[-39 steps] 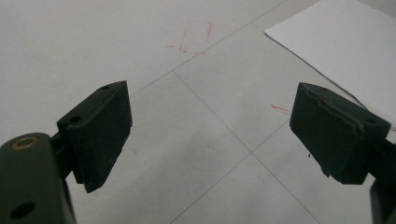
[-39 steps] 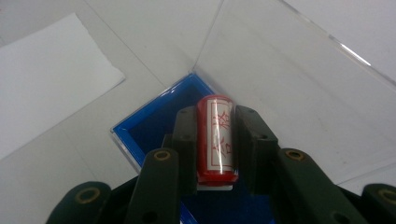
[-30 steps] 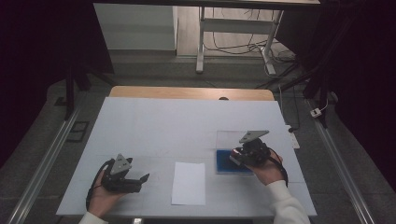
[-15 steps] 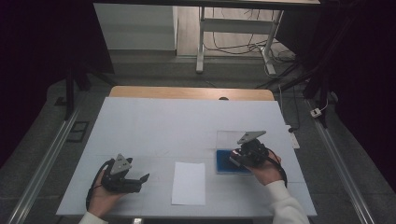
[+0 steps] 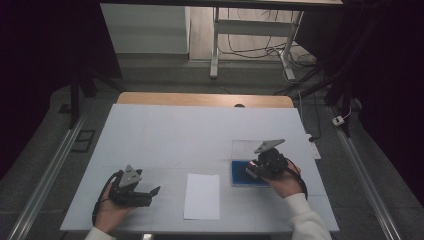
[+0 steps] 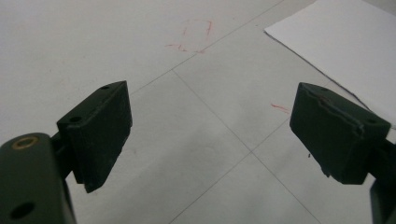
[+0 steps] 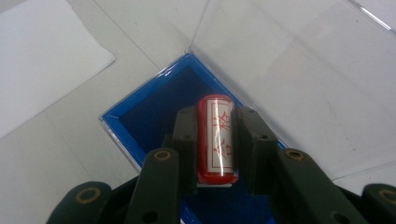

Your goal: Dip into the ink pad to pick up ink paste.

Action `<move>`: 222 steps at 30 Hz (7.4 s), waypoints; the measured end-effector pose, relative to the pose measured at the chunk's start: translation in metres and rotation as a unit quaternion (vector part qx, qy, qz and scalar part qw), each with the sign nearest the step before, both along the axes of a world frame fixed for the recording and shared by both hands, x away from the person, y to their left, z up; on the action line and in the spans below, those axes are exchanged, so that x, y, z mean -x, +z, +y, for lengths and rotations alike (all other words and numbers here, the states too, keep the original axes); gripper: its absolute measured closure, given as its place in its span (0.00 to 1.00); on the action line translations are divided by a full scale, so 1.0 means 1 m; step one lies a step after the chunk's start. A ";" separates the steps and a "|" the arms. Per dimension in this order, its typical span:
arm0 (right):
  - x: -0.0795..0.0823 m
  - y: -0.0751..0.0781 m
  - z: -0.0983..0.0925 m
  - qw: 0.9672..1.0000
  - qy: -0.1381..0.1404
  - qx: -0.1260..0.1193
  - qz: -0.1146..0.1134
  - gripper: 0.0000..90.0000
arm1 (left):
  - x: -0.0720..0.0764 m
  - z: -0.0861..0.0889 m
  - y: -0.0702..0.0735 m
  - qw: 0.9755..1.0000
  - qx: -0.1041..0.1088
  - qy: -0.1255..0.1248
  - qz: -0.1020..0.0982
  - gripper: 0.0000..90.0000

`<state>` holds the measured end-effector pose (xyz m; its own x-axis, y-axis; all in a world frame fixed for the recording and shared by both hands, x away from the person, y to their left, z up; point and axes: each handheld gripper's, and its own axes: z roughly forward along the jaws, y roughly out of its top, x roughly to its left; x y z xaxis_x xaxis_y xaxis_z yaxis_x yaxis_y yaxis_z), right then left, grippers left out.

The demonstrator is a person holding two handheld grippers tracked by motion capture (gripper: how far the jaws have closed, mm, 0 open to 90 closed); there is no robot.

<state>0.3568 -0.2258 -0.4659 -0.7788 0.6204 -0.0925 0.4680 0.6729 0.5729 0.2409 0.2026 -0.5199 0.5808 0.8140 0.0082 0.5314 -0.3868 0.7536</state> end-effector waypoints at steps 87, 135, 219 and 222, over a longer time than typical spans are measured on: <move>0.011 0.030 -0.001 0.998 0.019 -0.065 -0.018 0.78 | 0.001 0.001 0.000 1.000 -0.002 -0.004 0.000 0.15; -0.001 0.000 0.007 1.000 0.006 0.003 0.006 0.78 | 0.002 -0.001 0.001 1.000 0.000 -0.005 -0.003 0.15; 0.014 0.029 0.005 0.996 0.019 -0.079 -0.030 0.78 | 0.003 -0.005 0.001 1.000 -0.010 -0.009 -0.003 0.14; 0.017 0.032 0.007 0.996 0.023 -0.083 -0.036 0.78 | 0.003 -0.005 0.001 1.000 -0.011 -0.009 -0.003 0.14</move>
<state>0.3402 -0.2190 -0.4339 -0.8020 0.5954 -0.0481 0.3921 0.5855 0.7096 0.2379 0.1973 -0.5186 0.5952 0.8031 0.0293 0.5194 -0.4122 0.7485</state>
